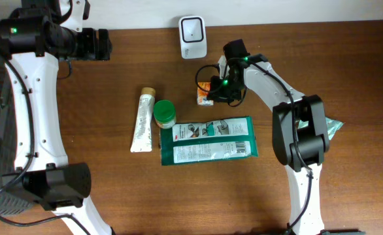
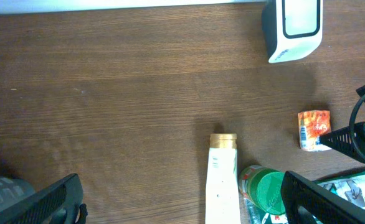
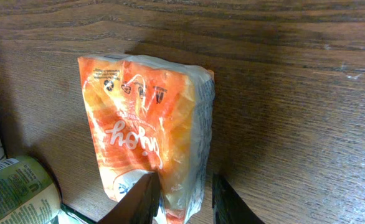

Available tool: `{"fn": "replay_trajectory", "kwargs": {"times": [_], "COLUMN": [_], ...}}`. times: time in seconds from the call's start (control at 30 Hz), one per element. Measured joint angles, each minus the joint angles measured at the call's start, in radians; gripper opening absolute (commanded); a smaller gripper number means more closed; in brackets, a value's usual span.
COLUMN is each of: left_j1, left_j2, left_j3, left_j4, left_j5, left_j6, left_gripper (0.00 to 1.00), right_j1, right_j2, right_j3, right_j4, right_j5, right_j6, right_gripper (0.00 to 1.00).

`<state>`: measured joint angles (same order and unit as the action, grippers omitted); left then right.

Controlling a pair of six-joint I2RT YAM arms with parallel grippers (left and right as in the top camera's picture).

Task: Scan the item barcode
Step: 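Hold the Kleenex pack in front of the white scanner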

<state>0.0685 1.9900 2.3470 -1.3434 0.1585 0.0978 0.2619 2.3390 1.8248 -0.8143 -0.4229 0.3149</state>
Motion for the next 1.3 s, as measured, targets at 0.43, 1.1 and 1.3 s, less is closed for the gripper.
{"fn": "replay_trajectory", "kwargs": {"times": [0.43, 1.1, 1.3], "left_j1": [0.000, 0.000, 0.000], "left_j2": [0.000, 0.000, 0.000], "left_j3": [0.000, 0.000, 0.000], "left_j4": [0.000, 0.000, 0.000], "left_j5": [0.000, 0.000, 0.000], "left_j6": [0.000, 0.000, 0.000], "left_gripper": [0.99, 0.99, 0.99], "right_j1": [0.007, -0.164, -0.164], "right_j2": [-0.004, -0.305, -0.305], "right_j3": [-0.027, -0.021, -0.021], "right_j4": [-0.005, -0.273, -0.194], "right_j5": [-0.076, -0.908, -1.062], "right_j6": [0.008, -0.428, -0.414], "right_gripper": [0.04, 0.04, 0.04]}}
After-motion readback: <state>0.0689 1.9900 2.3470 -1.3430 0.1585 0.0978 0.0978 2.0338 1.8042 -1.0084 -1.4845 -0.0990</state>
